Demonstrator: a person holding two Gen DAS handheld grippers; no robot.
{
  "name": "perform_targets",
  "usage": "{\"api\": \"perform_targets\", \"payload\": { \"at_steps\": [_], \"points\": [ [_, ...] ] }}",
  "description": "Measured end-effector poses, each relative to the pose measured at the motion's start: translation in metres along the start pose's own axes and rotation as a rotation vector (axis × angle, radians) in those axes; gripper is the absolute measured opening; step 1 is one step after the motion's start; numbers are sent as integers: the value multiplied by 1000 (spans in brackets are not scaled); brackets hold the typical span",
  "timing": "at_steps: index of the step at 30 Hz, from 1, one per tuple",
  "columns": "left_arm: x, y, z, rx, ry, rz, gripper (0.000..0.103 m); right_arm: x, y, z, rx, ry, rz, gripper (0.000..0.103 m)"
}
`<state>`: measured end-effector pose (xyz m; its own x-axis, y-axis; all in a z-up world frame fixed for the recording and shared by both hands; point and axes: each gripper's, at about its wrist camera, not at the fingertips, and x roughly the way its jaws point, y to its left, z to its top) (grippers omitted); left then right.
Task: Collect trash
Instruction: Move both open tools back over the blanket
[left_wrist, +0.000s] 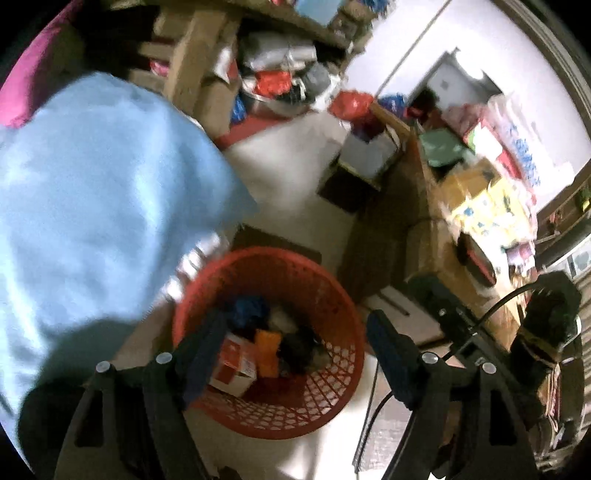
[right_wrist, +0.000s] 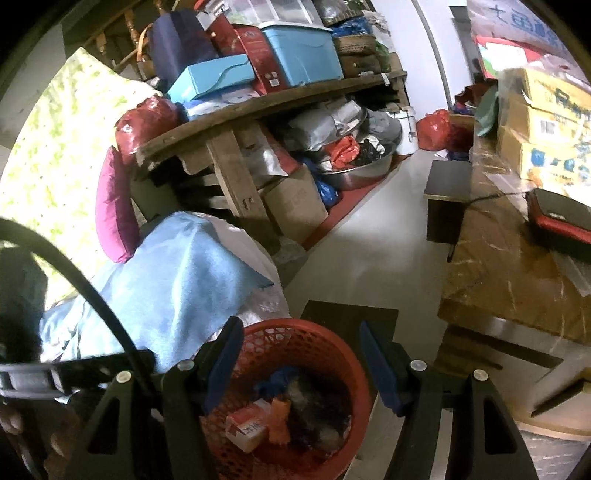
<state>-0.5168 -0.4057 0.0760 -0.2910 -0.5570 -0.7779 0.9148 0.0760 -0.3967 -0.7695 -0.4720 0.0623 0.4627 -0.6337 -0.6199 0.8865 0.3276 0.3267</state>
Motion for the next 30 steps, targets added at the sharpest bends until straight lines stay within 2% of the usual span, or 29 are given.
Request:
{"api": "perform_targets", "payload": {
  "at_steps": [4, 8, 14, 17, 20, 24, 27, 30],
  "points": [
    [-40, 28, 2, -47, -95, 43, 79, 5, 20, 0, -33, 12, 24, 69],
    [-84, 75, -6, -131, -177, 90, 79, 9, 51, -1, -86, 27, 67, 69],
    [-151, 162, -44, -299, -302, 211, 79, 12, 107, 1, -178, 40, 135, 69],
    [-181, 216, -77, -424, -365, 286, 79, 14, 143, 3, -255, 40, 169, 69],
    [-198, 266, -108, -545, -382, 350, 79, 18, 185, 2, -340, 49, 213, 69],
    [-219, 314, -144, -669, -417, 429, 79, 29, 240, -3, -408, 80, 299, 69],
    [-231, 338, -164, -724, -431, 459, 79, 45, 288, -12, -448, 121, 383, 69],
    [-236, 354, -171, -725, -410, 487, 79, 56, 329, -21, -469, 139, 458, 69]
  ]
}}
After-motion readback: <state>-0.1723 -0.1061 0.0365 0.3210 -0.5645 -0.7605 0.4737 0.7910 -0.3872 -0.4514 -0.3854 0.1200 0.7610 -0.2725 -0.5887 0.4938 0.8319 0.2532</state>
